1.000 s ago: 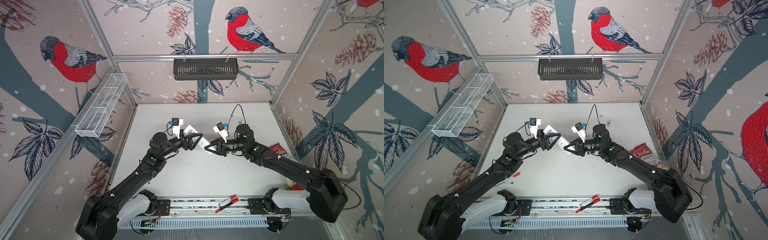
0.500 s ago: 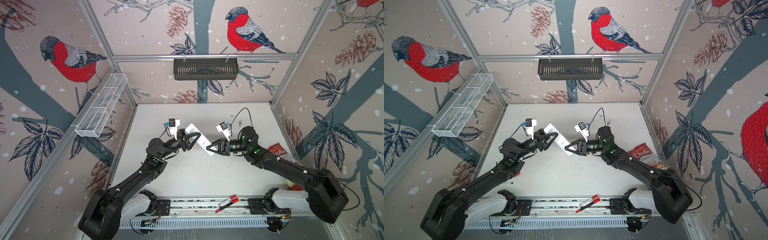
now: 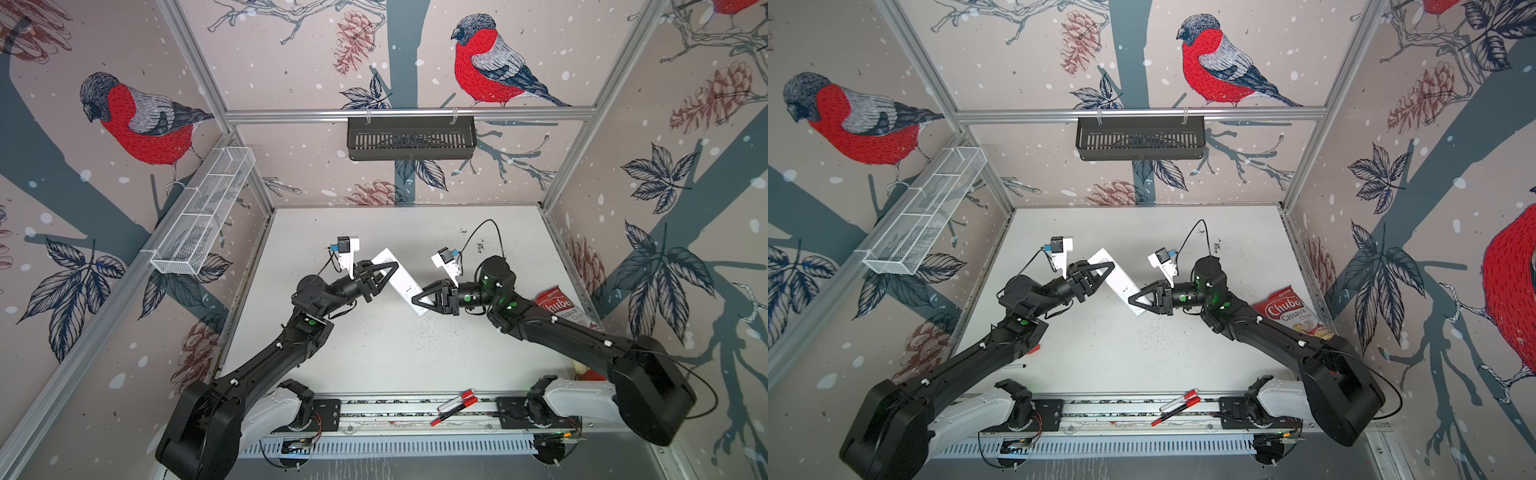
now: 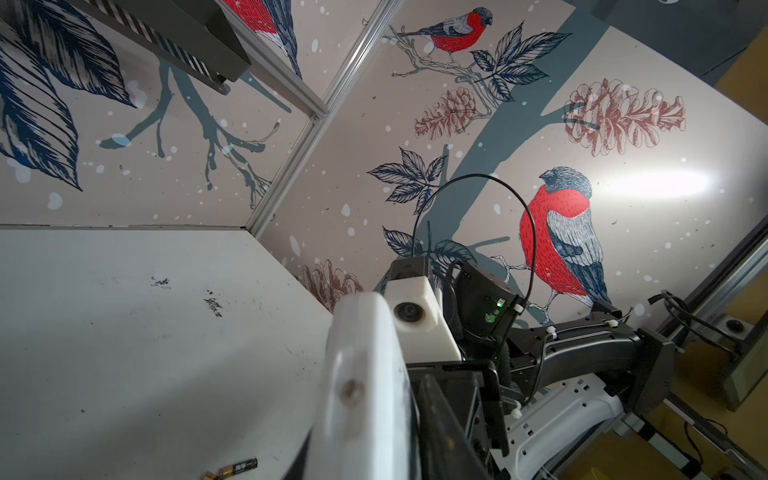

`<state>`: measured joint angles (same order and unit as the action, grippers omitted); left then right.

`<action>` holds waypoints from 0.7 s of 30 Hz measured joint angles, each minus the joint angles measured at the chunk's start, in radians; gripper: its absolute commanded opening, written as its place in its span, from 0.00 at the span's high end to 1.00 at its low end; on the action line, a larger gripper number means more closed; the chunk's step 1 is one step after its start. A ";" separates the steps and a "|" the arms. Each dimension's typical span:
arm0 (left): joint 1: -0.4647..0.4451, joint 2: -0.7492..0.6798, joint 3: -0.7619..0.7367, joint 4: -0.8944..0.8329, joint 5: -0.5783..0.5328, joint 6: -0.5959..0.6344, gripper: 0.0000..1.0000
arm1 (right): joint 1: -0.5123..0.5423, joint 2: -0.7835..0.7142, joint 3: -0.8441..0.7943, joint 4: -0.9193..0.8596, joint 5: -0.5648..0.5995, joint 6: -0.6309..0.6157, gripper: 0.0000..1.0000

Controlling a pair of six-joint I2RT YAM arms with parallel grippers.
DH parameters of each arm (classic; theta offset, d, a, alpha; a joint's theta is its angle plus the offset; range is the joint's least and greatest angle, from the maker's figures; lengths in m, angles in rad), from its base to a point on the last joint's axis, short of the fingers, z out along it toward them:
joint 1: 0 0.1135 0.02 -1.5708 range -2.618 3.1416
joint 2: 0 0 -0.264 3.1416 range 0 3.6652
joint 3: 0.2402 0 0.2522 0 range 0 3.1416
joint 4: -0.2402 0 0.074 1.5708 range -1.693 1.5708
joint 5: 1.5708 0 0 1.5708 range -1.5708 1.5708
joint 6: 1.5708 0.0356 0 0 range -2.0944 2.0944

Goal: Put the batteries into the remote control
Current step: 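Grasp the remote's end with the left gripper and release the right gripper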

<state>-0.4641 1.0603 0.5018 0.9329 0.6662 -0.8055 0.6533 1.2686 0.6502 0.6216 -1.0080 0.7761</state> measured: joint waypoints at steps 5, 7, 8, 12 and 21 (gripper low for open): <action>0.001 -0.039 0.004 -0.039 0.005 0.029 0.87 | -0.003 -0.001 -0.002 -0.023 0.047 -0.013 0.28; 0.002 -0.066 0.000 -0.095 -0.038 0.068 0.88 | -0.007 -0.006 -0.001 -0.046 0.066 -0.018 0.17; 0.003 -0.083 -0.003 -0.129 -0.064 0.092 0.90 | -0.010 -0.006 0.001 -0.060 0.078 -0.021 0.13; 0.005 -0.143 -0.027 -0.242 -0.183 0.163 0.96 | -0.013 -0.006 0.006 -0.117 0.145 -0.034 0.00; 0.008 -0.215 -0.151 -0.337 -0.385 0.176 1.00 | 0.071 0.080 0.075 -0.227 0.416 -0.034 0.01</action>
<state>-0.4557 0.8452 0.3508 0.5961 0.2817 -0.6292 0.7246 1.3483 0.7254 0.3943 -0.5919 0.7418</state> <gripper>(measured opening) 0.204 0.995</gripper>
